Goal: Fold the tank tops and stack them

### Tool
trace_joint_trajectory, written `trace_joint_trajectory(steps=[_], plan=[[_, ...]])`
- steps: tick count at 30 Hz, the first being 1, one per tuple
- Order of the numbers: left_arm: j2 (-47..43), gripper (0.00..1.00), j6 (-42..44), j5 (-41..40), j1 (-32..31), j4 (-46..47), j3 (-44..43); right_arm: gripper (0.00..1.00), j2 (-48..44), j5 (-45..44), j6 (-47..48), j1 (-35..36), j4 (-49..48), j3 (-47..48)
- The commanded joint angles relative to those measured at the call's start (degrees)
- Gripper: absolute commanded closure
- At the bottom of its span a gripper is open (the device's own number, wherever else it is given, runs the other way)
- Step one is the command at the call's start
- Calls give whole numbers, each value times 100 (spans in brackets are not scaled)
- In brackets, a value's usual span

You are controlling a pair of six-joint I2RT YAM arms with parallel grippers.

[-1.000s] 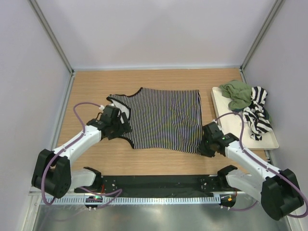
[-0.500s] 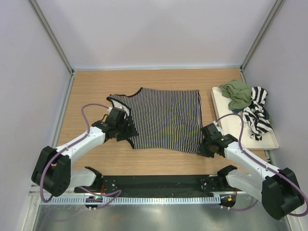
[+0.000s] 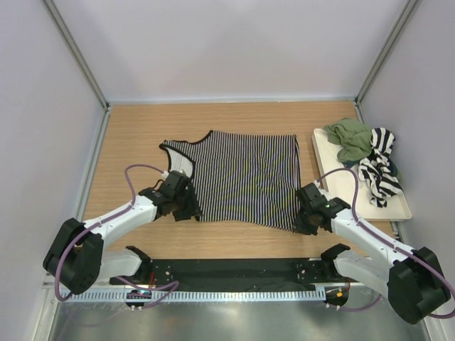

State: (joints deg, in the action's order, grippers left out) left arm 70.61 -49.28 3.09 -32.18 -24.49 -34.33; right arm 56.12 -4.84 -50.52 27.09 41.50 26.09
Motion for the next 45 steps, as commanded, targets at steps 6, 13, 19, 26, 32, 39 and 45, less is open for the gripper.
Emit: trace_joint_trajectory(steps=[6, 13, 19, 26, 32, 39, 45], plan=[[23, 59, -196, 16, -200, 163, 110, 99, -57, -122, -46, 51, 69, 151], [269, 59, -337, -10, -262, 304, 251, 99, -48, -175, -45, 42, 8, 151], [428, 100, -390, 130, -271, 691, 348, 99, -4, -219, 77, 51, 43, 335], [6, 100, -302, 94, -280, 112, -65, 99, -22, -509, 376, 42, -106, 784], [41, 100, -267, 218, -227, 85, -390, 99, 426, -746, 438, 51, -168, 1434], [251, 100, -82, 587, 194, 146, -873, 99, 813, -860, 675, -81, -274, 1917], [690, 100, 172, 719, 617, 146, -1269, 99, 1269, -641, 973, -687, -572, 2190]])
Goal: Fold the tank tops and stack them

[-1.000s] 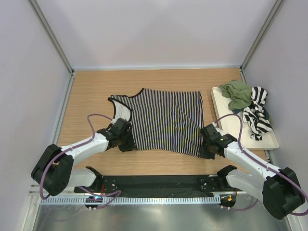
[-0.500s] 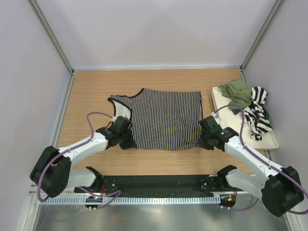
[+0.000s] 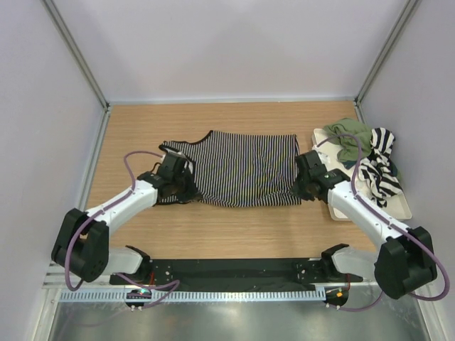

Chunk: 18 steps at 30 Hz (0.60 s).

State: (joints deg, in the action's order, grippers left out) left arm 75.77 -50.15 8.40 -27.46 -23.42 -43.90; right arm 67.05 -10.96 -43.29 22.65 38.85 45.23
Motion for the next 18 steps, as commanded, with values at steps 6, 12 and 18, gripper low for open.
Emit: trace_joint_trajectory(steps=[6, 12, 18], plan=[[701, 100, 479, 302, 356, 74, -750, 99, 677, 94, 347, -587, -615, 547], [992, 100, 541, 443, 426, 92, -1050, 99, 994, 6, 365, -639, -721, 811], [1115, 100, 577, 372, 470, 57, -1340, 99, 1179, -90, 453, -754, -756, 1057]])
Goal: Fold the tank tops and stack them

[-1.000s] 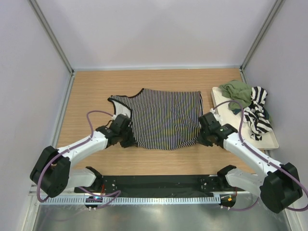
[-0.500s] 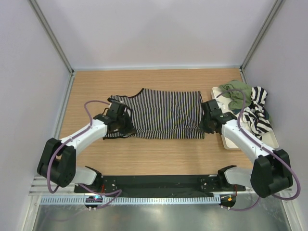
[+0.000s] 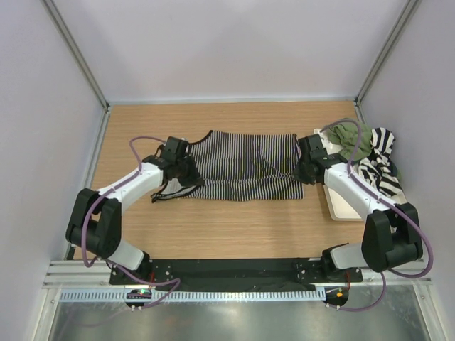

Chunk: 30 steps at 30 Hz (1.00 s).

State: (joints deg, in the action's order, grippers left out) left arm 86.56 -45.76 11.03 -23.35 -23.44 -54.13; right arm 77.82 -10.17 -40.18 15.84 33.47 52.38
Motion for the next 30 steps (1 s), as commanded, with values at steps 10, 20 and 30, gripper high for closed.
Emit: trace_joint_trajectory(steps=[10, 20, 30], plan=[[545, 100, 287, 31, 217, -64, -836, 99, 690, -116, 265, -318, -429, 633], [1011, 100, 313, 22, 349, 68, -1090, 99, 1068, -151, 230, -397, -596, 730], [1503, 100, 357, 13, 367, 68, -1434, 99, 1226, -423, 222, -423, -605, 861]])
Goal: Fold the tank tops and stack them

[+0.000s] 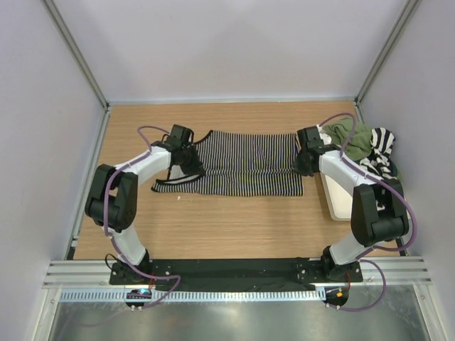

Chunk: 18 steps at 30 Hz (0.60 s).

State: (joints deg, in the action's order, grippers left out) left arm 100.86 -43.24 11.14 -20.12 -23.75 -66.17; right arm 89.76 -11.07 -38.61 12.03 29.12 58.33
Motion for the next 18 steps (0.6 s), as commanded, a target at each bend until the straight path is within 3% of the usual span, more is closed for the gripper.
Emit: trace_joint_trajectory(steps=[1, 8, 10, 11, 13, 18], plan=[[153, 100, 106, 3, 34, 107, -273, 99, 59, -360, 55, -43, -170, 276], [382, 100, 141, 47, 34, 107, -405, 99, 209, -598, -24, -43, -231, 206], [434, 99, 141, 20, 34, 133, -414, 92, 270, -616, -33, -52, -284, 188], [487, 98, 132, -15, 43, 142, -449, 83, 366, -555, 72, -52, -389, 197], [505, 96, 132, -6, 34, 186, -441, 82, 455, -405, 90, -69, -504, 232], [172, 81, 44, -225, 26, 582, -247, 78, 315, -668, 20, -87, -513, 302]])
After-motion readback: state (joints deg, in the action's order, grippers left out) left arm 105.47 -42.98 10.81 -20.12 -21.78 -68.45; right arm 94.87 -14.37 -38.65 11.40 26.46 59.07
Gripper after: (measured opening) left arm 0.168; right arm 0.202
